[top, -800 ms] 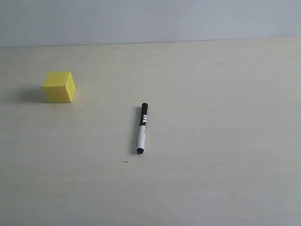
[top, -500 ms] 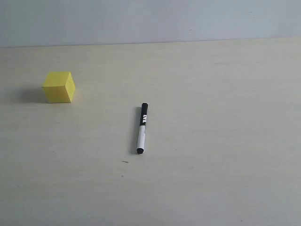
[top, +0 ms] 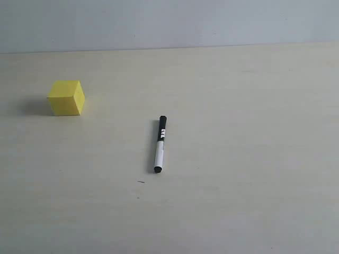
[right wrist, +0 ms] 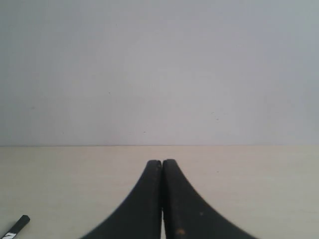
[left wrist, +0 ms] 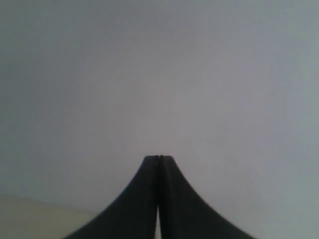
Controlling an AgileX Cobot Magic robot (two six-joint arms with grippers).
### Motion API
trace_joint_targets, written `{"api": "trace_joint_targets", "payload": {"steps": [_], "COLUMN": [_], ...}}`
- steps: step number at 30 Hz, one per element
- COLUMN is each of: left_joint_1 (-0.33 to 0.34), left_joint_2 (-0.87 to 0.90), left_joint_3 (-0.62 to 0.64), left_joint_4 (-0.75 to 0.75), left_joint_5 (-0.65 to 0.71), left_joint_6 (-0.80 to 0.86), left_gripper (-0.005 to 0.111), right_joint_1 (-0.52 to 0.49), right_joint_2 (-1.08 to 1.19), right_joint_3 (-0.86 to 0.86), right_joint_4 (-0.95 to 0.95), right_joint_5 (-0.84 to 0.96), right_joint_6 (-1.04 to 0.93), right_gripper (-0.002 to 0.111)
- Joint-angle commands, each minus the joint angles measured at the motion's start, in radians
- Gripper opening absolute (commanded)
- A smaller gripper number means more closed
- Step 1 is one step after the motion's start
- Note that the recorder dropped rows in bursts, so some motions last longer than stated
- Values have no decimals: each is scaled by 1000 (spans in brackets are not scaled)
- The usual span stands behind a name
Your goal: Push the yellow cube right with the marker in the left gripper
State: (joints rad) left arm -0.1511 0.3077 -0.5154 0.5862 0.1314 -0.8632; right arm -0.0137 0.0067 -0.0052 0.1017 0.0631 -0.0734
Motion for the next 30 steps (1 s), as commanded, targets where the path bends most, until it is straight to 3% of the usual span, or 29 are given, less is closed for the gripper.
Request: {"api": "trace_joint_targets", "payload": {"steps": [1,5,10,13,18,21,25,27,30], "left_joint_1": [1,1,1,1,-13,-89,-242,-335,-437], "left_joint_2": [190,330,527,637,775,858,951,1019,1205], "left_joint_3": [-158,-268,-411,-478,-501,-501,-501,-503,-617], "left_joint_4": [-2,-22,-111,-318,-898,-1092,-1079,-1042,-811], "left_joint_5": [279,531,856,953,894,874,809,725,861], "left_joint_6": [219,532,582,648,856,913,895,828,605], "left_gripper": [2,2,2,6,23,29,31,31,31], "right_joint_1": [-5,-5,-5,-5,-5,-5,-5,-5,-5], "right_joint_2": [-7,-7,-7,-7,-7,-7,-7,-7,-7], "right_joint_3": [5,5,5,5,5,5,5,5,5], "right_joint_4": [-1,-1,-1,-1,-1,-1,-1,-1,-1], "right_joint_5": [-4,-4,-4,-4,-4,-4,-4,-4,-4], "right_joint_6": [-3,-3,-3,-3,-3,-3,-3,-3,-3], "right_gripper": [0,0,0,0,0,0,0,0,0]}}
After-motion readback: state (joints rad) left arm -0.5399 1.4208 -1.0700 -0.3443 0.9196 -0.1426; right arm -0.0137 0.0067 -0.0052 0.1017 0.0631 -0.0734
